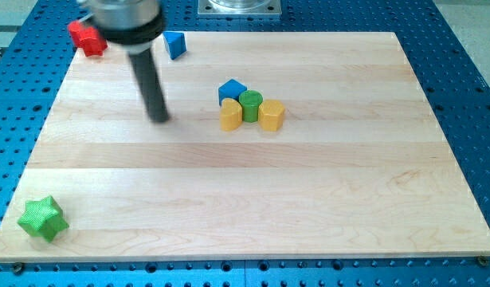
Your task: Move the triangle to the top right of the green star
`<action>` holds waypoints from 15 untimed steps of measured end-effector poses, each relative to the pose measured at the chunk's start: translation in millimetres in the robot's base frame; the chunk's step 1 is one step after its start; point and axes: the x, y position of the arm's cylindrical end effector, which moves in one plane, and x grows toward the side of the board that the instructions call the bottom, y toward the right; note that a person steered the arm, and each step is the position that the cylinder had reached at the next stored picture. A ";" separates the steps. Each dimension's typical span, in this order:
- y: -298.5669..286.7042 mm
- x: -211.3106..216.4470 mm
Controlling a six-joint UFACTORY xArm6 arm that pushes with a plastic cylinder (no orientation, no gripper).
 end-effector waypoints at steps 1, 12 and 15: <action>23.1 -69.8; -138.5 -48.6; -143.1 61.8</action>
